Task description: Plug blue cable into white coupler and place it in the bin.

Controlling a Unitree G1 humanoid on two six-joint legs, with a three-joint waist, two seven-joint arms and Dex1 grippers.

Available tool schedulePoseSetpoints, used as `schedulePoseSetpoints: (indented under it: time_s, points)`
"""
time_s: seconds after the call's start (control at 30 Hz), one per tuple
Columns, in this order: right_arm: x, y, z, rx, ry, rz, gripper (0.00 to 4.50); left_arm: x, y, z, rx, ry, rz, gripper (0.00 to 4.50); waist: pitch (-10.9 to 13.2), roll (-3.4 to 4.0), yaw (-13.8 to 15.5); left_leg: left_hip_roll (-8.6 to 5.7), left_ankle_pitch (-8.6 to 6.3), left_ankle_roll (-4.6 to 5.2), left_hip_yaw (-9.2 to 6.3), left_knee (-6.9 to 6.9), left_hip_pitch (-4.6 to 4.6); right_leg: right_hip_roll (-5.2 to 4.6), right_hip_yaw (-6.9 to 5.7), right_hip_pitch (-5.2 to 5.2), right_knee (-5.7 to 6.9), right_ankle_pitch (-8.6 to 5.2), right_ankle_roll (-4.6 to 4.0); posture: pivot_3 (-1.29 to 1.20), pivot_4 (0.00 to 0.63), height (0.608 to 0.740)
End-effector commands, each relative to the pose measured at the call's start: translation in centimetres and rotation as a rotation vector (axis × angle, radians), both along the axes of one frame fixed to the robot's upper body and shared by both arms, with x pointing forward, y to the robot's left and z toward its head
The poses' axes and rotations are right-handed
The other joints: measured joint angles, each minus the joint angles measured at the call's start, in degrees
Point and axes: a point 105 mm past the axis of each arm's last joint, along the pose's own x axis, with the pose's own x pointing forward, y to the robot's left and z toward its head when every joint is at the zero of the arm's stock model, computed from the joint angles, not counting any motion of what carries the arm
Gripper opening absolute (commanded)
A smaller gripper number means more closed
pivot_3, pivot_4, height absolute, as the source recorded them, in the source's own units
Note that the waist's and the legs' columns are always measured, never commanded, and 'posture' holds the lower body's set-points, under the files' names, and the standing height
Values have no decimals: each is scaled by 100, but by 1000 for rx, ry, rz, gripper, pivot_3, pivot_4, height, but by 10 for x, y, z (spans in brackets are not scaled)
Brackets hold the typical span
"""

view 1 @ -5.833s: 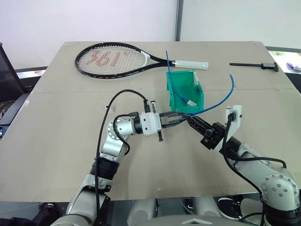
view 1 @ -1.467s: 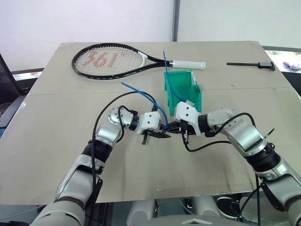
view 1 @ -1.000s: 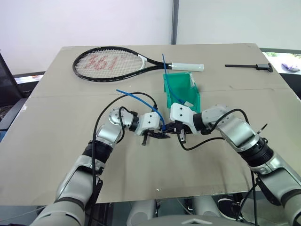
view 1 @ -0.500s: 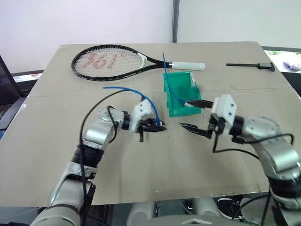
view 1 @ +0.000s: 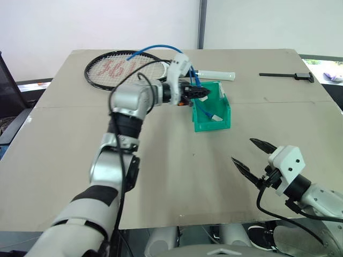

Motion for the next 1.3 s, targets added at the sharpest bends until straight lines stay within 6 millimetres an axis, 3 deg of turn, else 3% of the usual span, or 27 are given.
schedulePoseSetpoints:
  time_s: [0.03, 0.07, 0.1, 0.17, 0.27, 0.43, 0.5, 0.6, 0.8, 1.1, 1.2, 1.3]
  points:
    - [-2, -5, 14, -17, -74, -55, 3731, 18, -16, -2, 83, -14, 55, 913, 5, -7, 17, 0, 0, 0, -4, -1, -2, 0, -3, 0, 0, 0, 0, 0, 150, 740]
    - [-2, -6, 14, -22, -78, -67, 3740, 20, -20, -3, 117, -25, 57, 1431, 10, -10, 36, -1, 0, 0, -5, -1, -3, 1, -5, -1, -2, 0, 0, 0, 150, 740]
    - [-2, -7, 14, -22, -80, -71, 3740, 22, -21, -2, 128, -32, 55, 1608, 12, -13, 47, -3, 0, 0, -6, -1, -6, 0, -6, -2, -2, 0, 0, 0, 150, 740]
    - [-2, -7, 16, -19, -84, -75, 3740, 24, -22, 4, 104, -22, 64, 2763, 17, -13, 33, -10, 0, 1, -3, -3, -8, -2, -3, -6, -4, 0, 0, 0, 150, 740]
    - [-2, -8, 18, -3, -88, -92, 3740, 20, -14, 12, 95, 19, 39, 3702, 25, -13, 23, -4, 0, 1, -3, -9, -11, -1, -1, -13, -4, 0, 0, 0, 150, 740]
    - [-1, -10, 16, -2, -80, -93, 3740, 7, 13, 23, 70, 47, -4, 3702, 28, -9, -57, -1, 0, 0, -2, -14, -21, -1, 0, -27, -1, 0, -2, 0, 150, 740]
    - [3, -12, 15, -4, -80, -90, 3740, -10, 28, 32, 7, 11, -36, 3702, 28, -6, -95, 3, 0, 0, -1, -16, -20, -2, 3, -28, -2, 1, -4, 0, 150, 740]
    - [10, -17, 15, -4, -79, -85, 3740, -28, 55, 36, -26, -214, 14, 3702, 31, -1, -97, 10, 1, -3, 3, -16, -16, -6, 10, -27, 1, 11, -21, 0, 150, 740]
    - [16, -27, 13, 6, -69, -51, 3740, -76, 106, -2, 14, -330, 26, 3702, 34, 5, -38, 13, 9, -19, 7, -22, -7, -15, 23, -27, 3, 13, -28, 0, 150, 740]
    - [18, -40, 7, 4, -60, -11, 3740, -127, 151, -56, 31, -271, 122, 3702, 36, 9, 63, 10, 3, -7, 12, -19, -1, -39, 10, -19, -1, 1, -49, 0, 150, 740]
    - [12, -61, -4, -42, 3, -22, 3740, -151, 176, -75, 69, -223, 193, 3702, 36, 11, 66, 11, 2, -6, 9, -21, 2, -38, 4, -13, -3, -1, -49, 0, 150, 740]
    - [7, -77, -8, -71, 39, -28, 3740, -168, 187, -87, 103, -186, 220, 3702, 36, 13, 40, 15, 0, -4, 22, -26, 5, -40, 14, -14, -12, -1, -49, 0, 150, 740]
